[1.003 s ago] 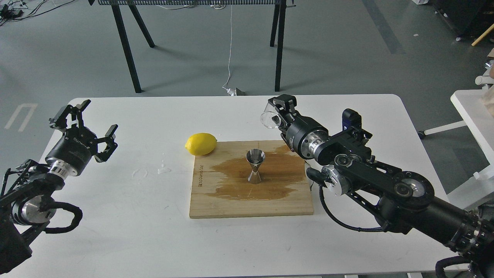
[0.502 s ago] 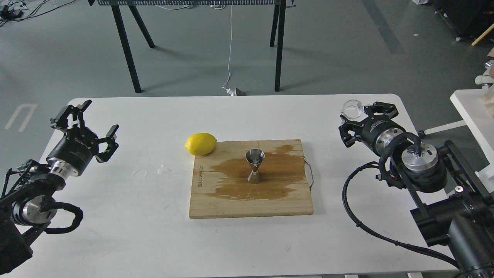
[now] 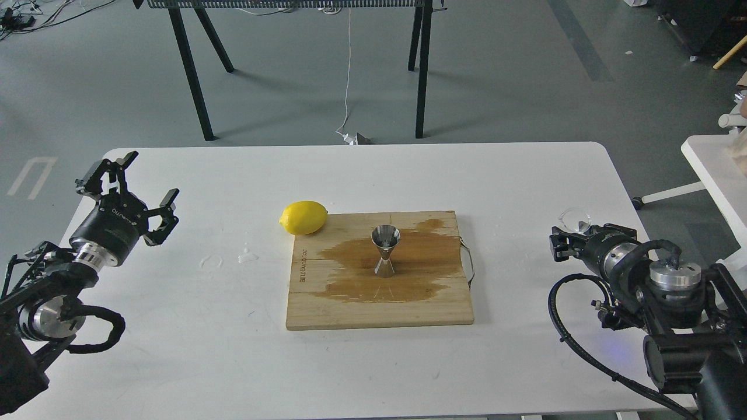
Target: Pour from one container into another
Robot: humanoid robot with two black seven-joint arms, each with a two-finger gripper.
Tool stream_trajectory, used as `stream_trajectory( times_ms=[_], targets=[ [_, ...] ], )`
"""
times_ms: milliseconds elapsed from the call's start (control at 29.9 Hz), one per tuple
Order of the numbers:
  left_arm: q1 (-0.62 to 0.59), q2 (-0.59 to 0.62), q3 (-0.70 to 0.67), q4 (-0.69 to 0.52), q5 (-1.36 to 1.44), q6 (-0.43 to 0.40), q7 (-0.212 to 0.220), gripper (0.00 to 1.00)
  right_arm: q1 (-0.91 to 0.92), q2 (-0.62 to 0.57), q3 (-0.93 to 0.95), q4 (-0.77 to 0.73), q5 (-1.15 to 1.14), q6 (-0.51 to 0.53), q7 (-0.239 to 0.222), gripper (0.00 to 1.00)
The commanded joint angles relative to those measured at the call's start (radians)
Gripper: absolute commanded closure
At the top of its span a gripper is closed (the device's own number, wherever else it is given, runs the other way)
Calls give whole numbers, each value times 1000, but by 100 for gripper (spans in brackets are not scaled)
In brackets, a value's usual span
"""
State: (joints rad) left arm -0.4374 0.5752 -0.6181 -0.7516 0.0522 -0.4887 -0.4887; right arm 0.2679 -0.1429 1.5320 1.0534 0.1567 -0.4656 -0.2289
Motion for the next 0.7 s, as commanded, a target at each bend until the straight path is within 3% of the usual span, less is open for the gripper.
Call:
stream_trajectory(
  times_ms=[0, 401, 669],
  targets=[
    [0, 0, 0, 0, 0, 0, 0, 6, 0, 2, 0, -44, 27, -2, 0, 60],
    [0, 0, 0, 0, 0, 0, 0, 6, 2, 20, -4, -75, 29, -2, 2, 59],
    [0, 0, 0, 0, 0, 0, 0, 6, 0, 20, -16, -76, 29, -2, 2, 48]
  ],
)
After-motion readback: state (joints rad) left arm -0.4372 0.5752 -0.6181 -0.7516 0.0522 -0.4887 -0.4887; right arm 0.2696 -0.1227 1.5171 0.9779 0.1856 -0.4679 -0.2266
